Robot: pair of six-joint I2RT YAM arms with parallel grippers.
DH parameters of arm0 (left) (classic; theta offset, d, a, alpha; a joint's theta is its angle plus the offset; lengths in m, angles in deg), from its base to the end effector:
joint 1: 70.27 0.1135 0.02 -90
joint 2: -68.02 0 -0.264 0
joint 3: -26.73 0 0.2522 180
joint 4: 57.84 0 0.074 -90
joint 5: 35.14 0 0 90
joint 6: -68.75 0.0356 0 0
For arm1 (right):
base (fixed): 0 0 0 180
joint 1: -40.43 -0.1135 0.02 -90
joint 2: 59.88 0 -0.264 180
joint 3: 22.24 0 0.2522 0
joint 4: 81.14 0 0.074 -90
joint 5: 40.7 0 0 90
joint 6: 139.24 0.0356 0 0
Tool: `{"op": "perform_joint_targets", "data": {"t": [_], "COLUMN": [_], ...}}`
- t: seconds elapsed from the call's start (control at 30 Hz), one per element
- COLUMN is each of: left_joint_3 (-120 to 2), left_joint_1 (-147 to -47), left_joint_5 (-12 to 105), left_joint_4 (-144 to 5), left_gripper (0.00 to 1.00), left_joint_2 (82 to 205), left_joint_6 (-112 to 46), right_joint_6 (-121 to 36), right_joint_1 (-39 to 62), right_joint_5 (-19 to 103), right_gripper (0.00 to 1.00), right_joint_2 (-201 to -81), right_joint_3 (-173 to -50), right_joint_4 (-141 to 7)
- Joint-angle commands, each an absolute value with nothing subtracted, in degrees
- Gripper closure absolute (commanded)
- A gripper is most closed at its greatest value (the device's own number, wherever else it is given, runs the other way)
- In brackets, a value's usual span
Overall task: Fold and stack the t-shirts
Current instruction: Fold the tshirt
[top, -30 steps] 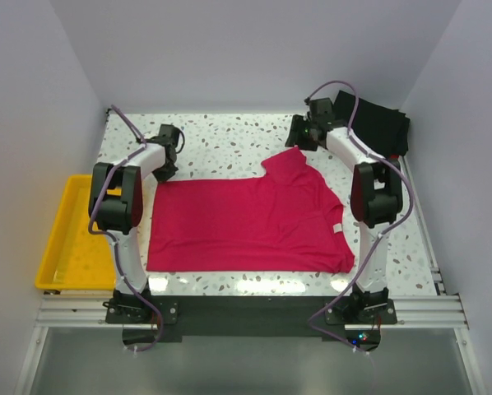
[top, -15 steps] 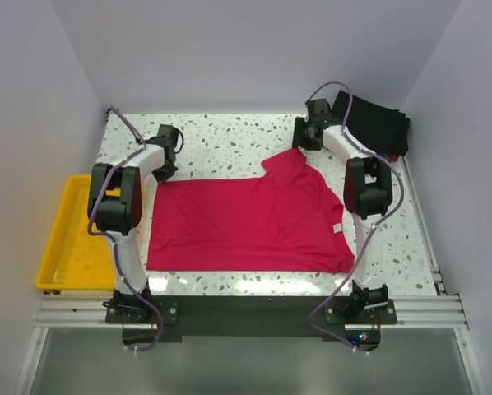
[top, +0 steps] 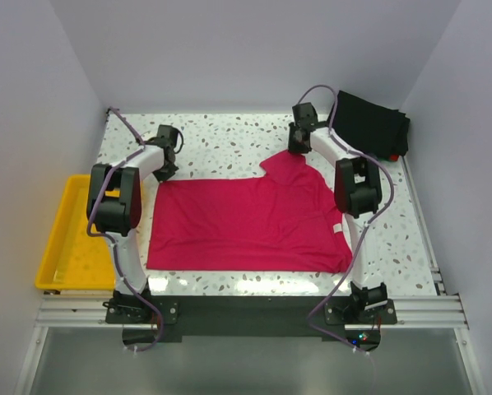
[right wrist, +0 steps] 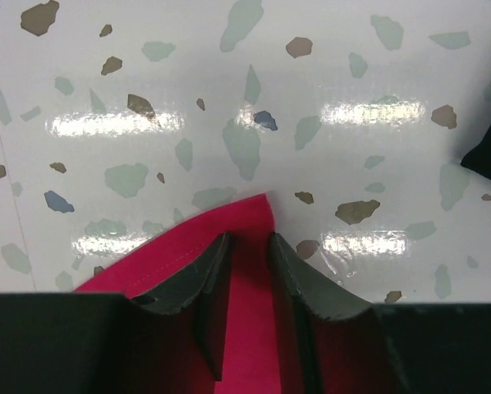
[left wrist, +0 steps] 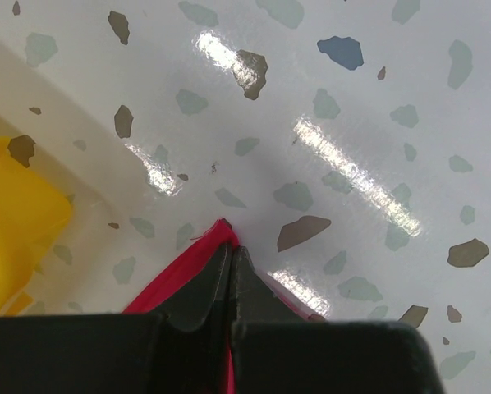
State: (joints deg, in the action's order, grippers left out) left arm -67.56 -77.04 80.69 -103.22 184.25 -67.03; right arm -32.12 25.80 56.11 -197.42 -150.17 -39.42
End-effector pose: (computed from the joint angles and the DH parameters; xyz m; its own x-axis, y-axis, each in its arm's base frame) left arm 0.4105 -0.0331 0.1582 -0.5955 -0.5789 -0.5570 -0.6990 0.7151 0.0040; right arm 0.5156 0.1302 0.1642 -0.7747 0.0999 -0.6244 0.0512 0.9941 0.0955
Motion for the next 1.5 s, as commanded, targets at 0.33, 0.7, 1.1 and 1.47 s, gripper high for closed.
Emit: {"op": "perform_joint_targets", "data": {"t": [0.33,0.7,1.1,1.47], "left_joint_3": [-66.83,-71.84,-76.06,-68.87], "left_joint_1": [-76.60,-75.99,-73.96,-73.79], "left_joint_5": [78.59,79.12,77.10,74.73], "left_joint_4": [-100.69,-101.31,-101.13,-98.50], "left_gripper": [1.00,1.00,1.00,1.00], "left_joint_2": [181.66,182.89,184.12,178.16], "left_joint_6": [-67.48,-67.13,-64.93,-66.33], "right_joint_6": [-32.01,-33.95,-35.36,-31.58], "right_joint_1": [25.40,26.19,26.63,26.63], "right_joint_5": [61.16,63.45,63.89,64.15], "right_gripper": [1.00,1.00,1.00,1.00], "right_joint_2": [-192.86,-188.65,-182.32,-166.33], "right_joint_3": [-152.36,-157.99,-156.24,-135.60], "right_joint_4": [-37.06,-37.41,-38.03,-42.07]}}
